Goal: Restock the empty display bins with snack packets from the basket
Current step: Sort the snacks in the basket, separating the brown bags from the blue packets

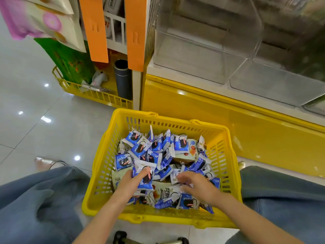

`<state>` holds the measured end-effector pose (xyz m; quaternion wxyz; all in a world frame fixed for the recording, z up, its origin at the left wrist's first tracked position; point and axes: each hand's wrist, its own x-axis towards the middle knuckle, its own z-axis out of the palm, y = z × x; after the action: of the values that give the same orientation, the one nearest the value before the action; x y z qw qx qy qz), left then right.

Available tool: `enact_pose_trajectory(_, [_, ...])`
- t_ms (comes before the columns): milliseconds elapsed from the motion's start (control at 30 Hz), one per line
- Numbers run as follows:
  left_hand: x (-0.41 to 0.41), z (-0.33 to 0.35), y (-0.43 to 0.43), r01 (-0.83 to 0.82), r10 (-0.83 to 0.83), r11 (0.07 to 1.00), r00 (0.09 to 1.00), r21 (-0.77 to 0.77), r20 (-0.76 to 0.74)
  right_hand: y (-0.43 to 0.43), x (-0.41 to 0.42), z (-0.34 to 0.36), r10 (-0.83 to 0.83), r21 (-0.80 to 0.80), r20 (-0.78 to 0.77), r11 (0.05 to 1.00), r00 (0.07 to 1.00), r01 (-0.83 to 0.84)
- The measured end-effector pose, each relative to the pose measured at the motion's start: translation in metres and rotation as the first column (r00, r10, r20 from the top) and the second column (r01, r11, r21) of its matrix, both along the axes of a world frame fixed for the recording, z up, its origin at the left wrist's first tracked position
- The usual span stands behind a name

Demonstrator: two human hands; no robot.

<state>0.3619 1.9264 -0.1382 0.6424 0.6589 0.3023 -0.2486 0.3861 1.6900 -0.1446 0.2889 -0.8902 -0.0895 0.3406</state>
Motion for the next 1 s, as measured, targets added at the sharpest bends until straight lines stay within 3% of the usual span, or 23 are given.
enact_pose_trajectory(67, [-0.001,-0.002,-0.001,0.008,-0.008,1.0,1.0,0.0,-0.015,0.017,-0.016,-0.017,0.119,0.011,-0.126,0.993,0.985,-0.119])
enact_pose_trajectory(133, [-0.002,-0.002,0.0,0.009,-0.009,1.0,1.0,-0.003,-0.007,0.03,-0.025,-0.036,0.157,-0.043,-0.133,0.986,0.979,-0.164])
enact_pose_trajectory(367, [-0.007,-0.012,0.007,0.064,-0.059,0.99,0.997,0.122,-0.05,0.04,-0.016,-0.033,-0.009,-0.059,0.045,0.998,0.999,0.012])
enact_pose_trajectory(467, [0.003,-0.012,-0.004,0.128,-0.13,0.968,0.991,0.216,-0.006,0.019,0.002,-0.009,-0.183,0.009,0.16,0.983,0.97,0.184])
enact_pose_trajectory(533, [0.018,-0.009,-0.028,0.183,-0.202,0.954,0.978,0.238,0.059,0.0,0.018,0.006,-0.356,0.073,0.313,0.933,0.881,0.351])
enact_pose_trajectory(600, [0.036,-0.007,-0.061,0.217,-0.254,0.941,0.96,0.26,0.12,-0.019,0.033,0.018,-0.538,0.185,0.438,0.838,0.72,0.514])
enact_pose_trajectory(667, [0.053,-0.008,-0.095,0.216,-0.257,0.947,0.953,0.24,0.159,-0.034,0.043,0.022,-0.598,0.213,0.499,0.786,0.627,0.581])
enact_pose_trajectory(767, [0.067,-0.015,-0.136,0.285,-0.312,0.946,0.933,0.156,0.182,-0.049,0.053,0.017,-0.498,-0.021,0.409,0.833,0.765,0.553])
enact_pose_trajectory(867, [0.063,-0.021,-0.147,0.415,-0.458,0.882,0.868,0.222,0.195,-0.051,0.053,0.019,-0.328,-0.247,0.295,0.881,0.897,0.404])
enact_pose_trajectory(933, [0.057,-0.017,-0.133,0.405,-0.487,0.859,0.835,0.313,0.257,-0.046,0.049,0.025,-0.238,-0.235,0.386,0.909,0.891,0.344])
enact_pose_trajectory(1000, [0.048,-0.006,-0.102,0.267,-0.428,0.882,0.8,0.389,0.421,-0.033,0.041,0.034,-0.177,-0.141,0.497,0.95,0.85,0.28])
